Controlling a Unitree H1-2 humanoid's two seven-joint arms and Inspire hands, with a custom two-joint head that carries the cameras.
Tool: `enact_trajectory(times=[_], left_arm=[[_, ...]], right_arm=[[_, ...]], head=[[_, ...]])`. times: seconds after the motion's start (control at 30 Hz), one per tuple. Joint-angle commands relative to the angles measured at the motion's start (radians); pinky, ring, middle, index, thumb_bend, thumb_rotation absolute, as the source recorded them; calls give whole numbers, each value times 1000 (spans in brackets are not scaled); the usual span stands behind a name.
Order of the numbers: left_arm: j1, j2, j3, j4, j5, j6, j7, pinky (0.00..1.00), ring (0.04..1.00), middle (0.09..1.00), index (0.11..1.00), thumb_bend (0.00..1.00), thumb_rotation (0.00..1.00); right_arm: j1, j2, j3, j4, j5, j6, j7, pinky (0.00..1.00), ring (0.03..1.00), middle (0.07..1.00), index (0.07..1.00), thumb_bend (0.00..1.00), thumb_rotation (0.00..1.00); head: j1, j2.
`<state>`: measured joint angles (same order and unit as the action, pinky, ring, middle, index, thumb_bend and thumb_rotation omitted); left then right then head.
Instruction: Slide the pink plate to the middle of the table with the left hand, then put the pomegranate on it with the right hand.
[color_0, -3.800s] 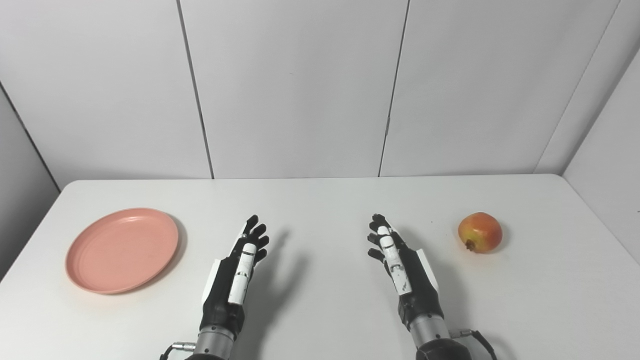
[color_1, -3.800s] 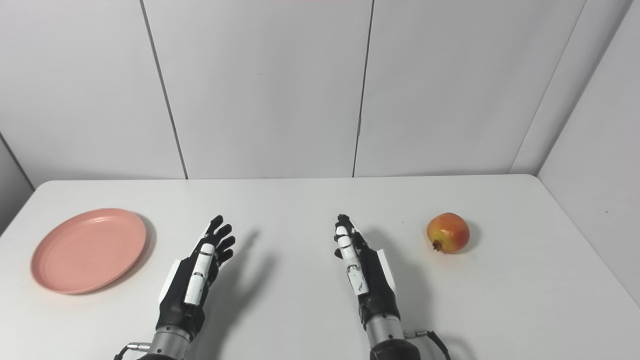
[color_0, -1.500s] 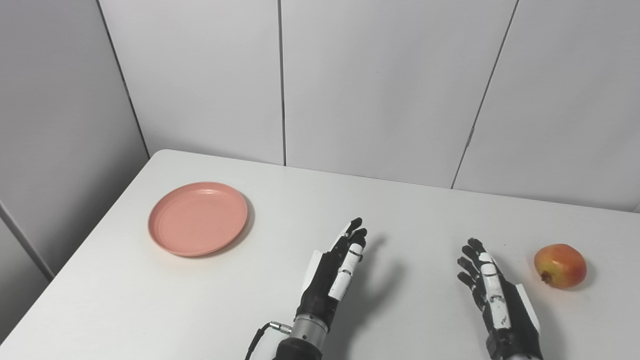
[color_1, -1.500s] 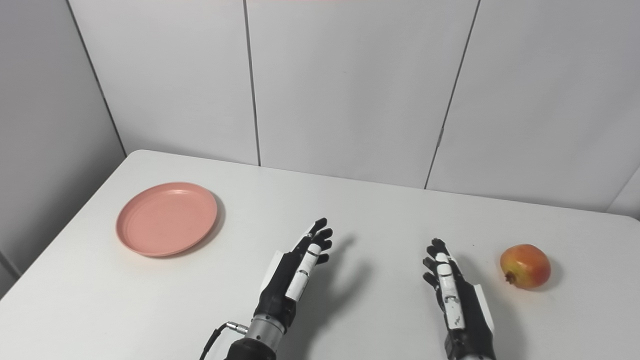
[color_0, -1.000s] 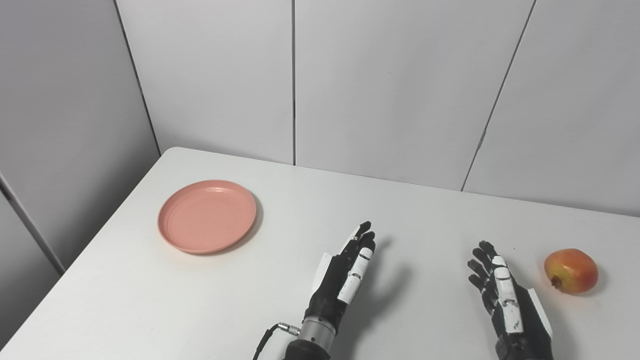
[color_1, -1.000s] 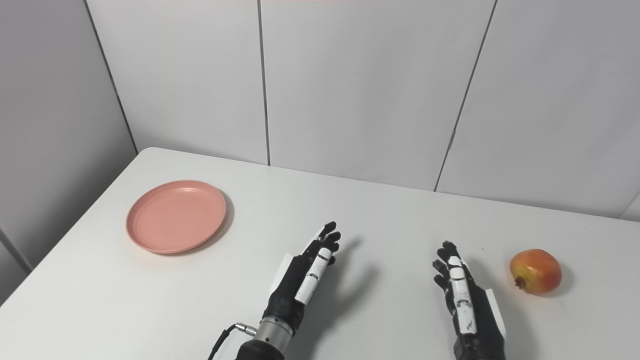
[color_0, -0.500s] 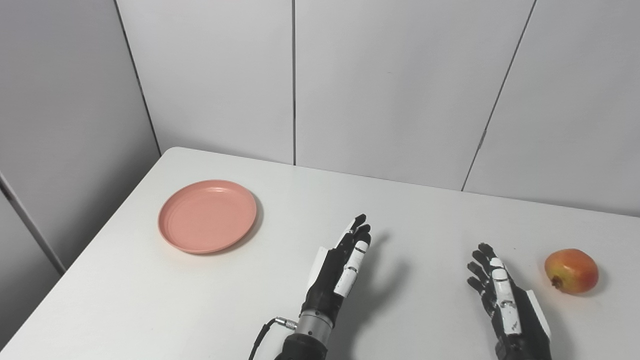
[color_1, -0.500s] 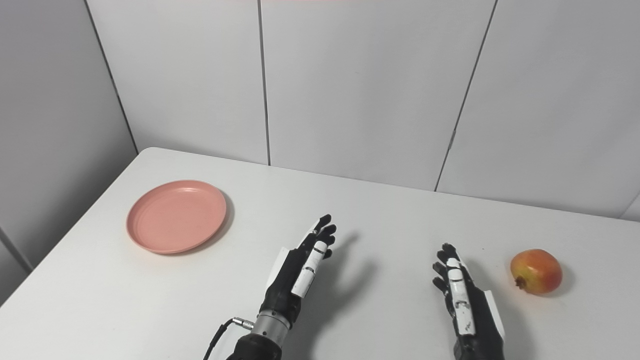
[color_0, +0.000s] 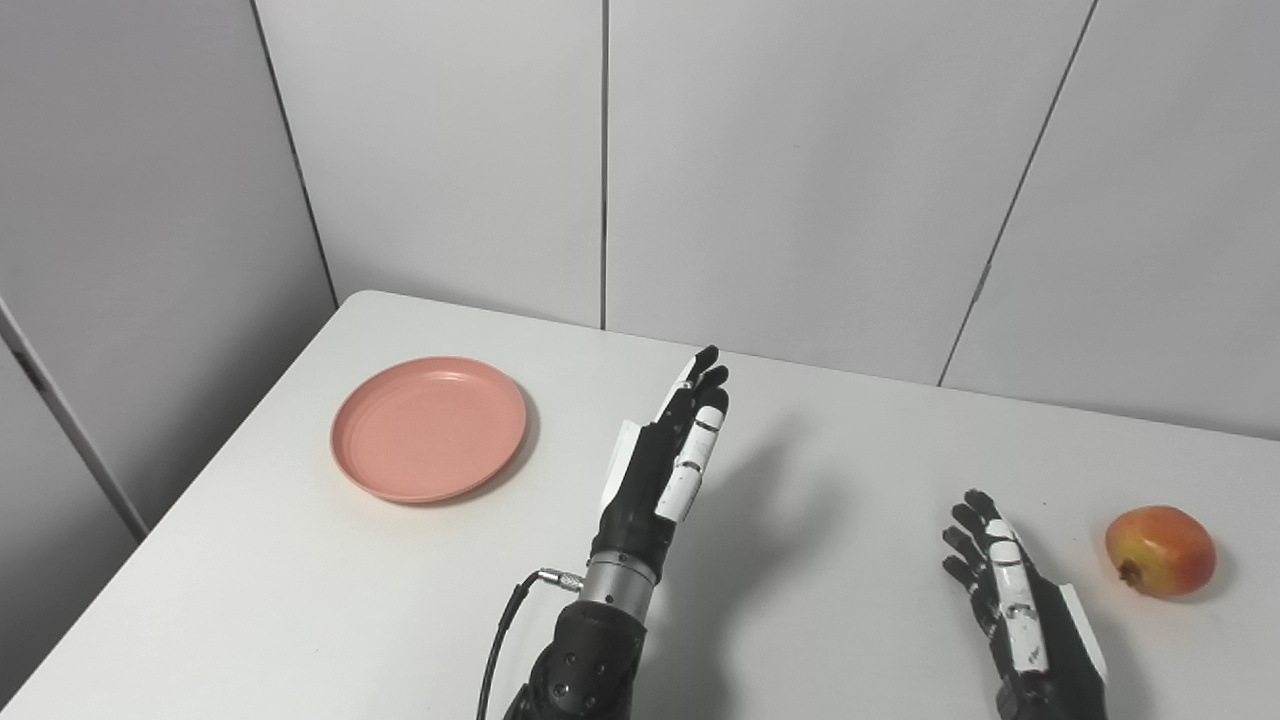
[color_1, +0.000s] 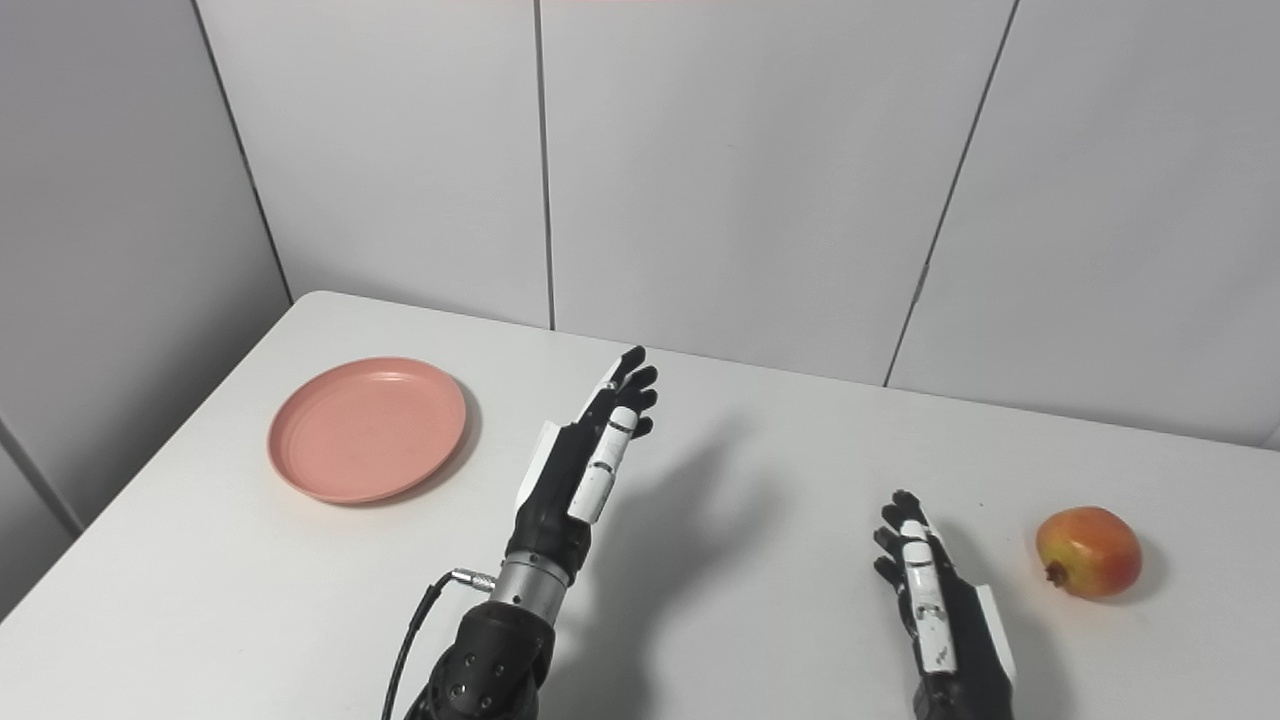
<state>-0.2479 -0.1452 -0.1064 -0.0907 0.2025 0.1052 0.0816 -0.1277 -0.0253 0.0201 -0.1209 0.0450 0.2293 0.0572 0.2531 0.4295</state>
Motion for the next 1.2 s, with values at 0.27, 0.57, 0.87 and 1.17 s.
enact_trajectory(times=[0.27, 0.57, 0.87, 1.17], left_arm=[[-137, 53, 97, -56, -7, -16, 34, 888, 908, 933, 924, 463, 1000], [-200, 118, 218, -41, -84, -20, 56, 952, 936, 953, 946, 523, 1000], [-226, 161, 294, -88, -132, -1, 84, 922, 924, 944, 935, 482, 1000], [-225, 215, 375, -90, -160, -10, 125, 934, 934, 942, 932, 479, 1000]], right_arm=[[-27, -1, -1, -19, 7, -52, 7, 920, 921, 934, 932, 170, 1000], [-26, -2, 0, -14, 6, -60, 10, 926, 924, 936, 934, 165, 1000], [-21, -5, 1, -11, 13, -66, 18, 939, 925, 938, 936, 168, 1000], [-17, -11, 3, -8, 9, -78, 22, 930, 921, 934, 935, 174, 1000]], head=[[10, -5], [15, -8], [26, -10], [32, -11]])
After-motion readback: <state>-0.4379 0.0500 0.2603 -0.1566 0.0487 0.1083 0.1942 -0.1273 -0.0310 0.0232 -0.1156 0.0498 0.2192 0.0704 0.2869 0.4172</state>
